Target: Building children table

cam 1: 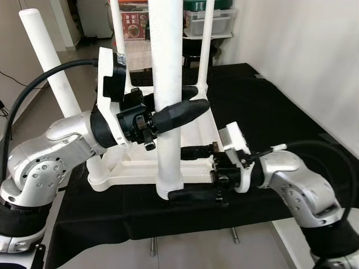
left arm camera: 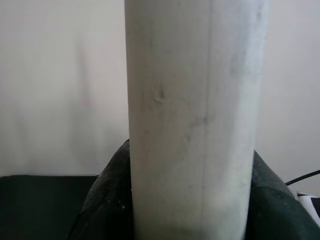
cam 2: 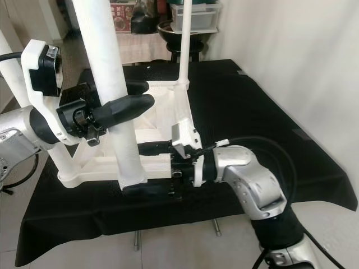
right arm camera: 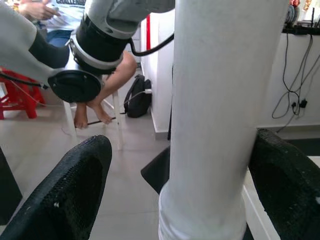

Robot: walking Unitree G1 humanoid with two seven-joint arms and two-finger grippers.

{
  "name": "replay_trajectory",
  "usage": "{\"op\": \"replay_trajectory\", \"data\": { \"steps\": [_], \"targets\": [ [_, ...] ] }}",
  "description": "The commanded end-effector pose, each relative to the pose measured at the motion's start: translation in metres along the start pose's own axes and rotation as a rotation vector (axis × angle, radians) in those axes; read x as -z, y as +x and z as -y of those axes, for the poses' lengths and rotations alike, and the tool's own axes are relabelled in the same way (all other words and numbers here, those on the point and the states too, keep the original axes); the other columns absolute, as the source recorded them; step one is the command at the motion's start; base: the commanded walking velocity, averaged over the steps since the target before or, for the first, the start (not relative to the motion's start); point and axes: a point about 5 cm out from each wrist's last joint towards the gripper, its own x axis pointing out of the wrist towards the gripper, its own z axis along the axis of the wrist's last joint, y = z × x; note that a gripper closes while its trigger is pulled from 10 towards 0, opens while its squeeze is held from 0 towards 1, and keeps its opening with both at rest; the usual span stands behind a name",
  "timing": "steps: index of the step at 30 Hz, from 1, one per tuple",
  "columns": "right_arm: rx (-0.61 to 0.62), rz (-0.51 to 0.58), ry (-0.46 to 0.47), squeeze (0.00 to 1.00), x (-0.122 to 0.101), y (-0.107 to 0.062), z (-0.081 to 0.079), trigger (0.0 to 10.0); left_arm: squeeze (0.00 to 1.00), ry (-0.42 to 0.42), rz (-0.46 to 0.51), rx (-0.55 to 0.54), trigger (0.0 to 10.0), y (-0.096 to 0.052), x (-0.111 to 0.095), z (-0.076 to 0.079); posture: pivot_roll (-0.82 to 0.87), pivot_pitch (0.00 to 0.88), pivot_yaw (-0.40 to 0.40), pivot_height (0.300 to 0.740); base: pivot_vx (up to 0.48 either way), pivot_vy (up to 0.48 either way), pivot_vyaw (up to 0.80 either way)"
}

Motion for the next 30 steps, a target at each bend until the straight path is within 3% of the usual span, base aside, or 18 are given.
{"op": "replay_trajectory", "data": {
  "steps": [1, 6, 15, 16, 19, 20, 30],
  "targets": [
    [-0.021, -0.016, -0.027, 0.0, -0.001, 0.017, 0.001, 10.0, 0.0, 0.01, 0.024, -0.004, 0.0, -0.001, 0.001, -0.002, -0.04, 0.017, -0.006, 0.74, 0.0, 0.0, 0.0],
    [0.083, -0.021, -0.02, 0.0, 0.003, 0.039, 0.015, 10.0, 0.0, -0.006, 0.045, 0.009, 0.0, 0.003, 0.004, -0.002, -0.04, 0.016, -0.008, 0.74, 0.0, 0.0, 0.0],
    [0.091, -0.009, -0.004, 0.0, 0.0, 0.05, 0.015, 10.0, 0.0, -0.019, 0.05, 0.027, 0.0, 0.008, 0.012, 0.0, -0.04, 0.014, -0.009, 0.74, 0.0, 0.0, 0.0],
    [0.087, -0.003, 0.004, 0.0, -0.001, 0.051, 0.015, 1.8, 0.0, -0.021, 0.051, 0.03, 0.0, 0.008, 0.013, 0.001, -0.04, 0.014, -0.009, 0.74, 0.0, 0.0, 0.0],
    [0.085, 0.001, 0.009, 0.0, -0.001, 0.052, 0.014, 1.8, 0.0, -0.023, 0.053, 0.032, 0.0, 0.009, 0.013, 0.001, -0.04, 0.014, -0.009, 0.74, 0.0, 0.0, 0.0],
    [0.082, 0.003, 0.015, 0.0, -0.001, 0.053, 0.014, 0.0, 0.0, -0.024, 0.055, 0.034, 0.0, 0.01, 0.014, 0.001, -0.04, 0.014, -0.011, 0.74, 0.0, 0.0, 0.0],
    [0.096, -0.011, 0.032, 0.0, 0.005, 0.055, 0.013, 0.0, 0.0, -0.017, 0.059, 0.043, 0.0, 0.011, 0.014, 0.001, -0.05, 0.012, -0.011, 0.74, 0.0, 0.0, 0.0]
  ]
}}
